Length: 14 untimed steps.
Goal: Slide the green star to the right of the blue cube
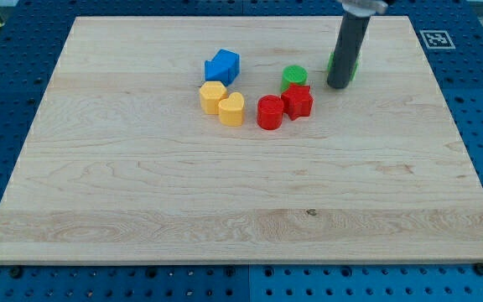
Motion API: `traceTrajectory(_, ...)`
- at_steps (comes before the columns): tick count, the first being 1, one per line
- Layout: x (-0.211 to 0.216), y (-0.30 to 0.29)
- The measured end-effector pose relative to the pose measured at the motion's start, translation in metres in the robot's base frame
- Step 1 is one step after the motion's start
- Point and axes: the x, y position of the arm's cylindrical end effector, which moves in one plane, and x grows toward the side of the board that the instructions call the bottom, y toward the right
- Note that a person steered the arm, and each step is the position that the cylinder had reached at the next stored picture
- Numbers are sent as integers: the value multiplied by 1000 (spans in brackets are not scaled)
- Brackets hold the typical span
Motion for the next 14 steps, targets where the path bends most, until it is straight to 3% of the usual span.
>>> traceTrajectory(1,-10,4)
traceTrajectory(2,3,45)
traceTrajectory(3,-10,88)
traceTrajectory(4,-44,66)
traceTrajectory(6,-55,-65)
traceTrajectory(7,-68,-57)
traceTrajectory(8,-72,-1)
traceTrajectory(9,-55,47)
traceTrajectory(10,-29,60)
traceTrajectory(14,-24,-63)
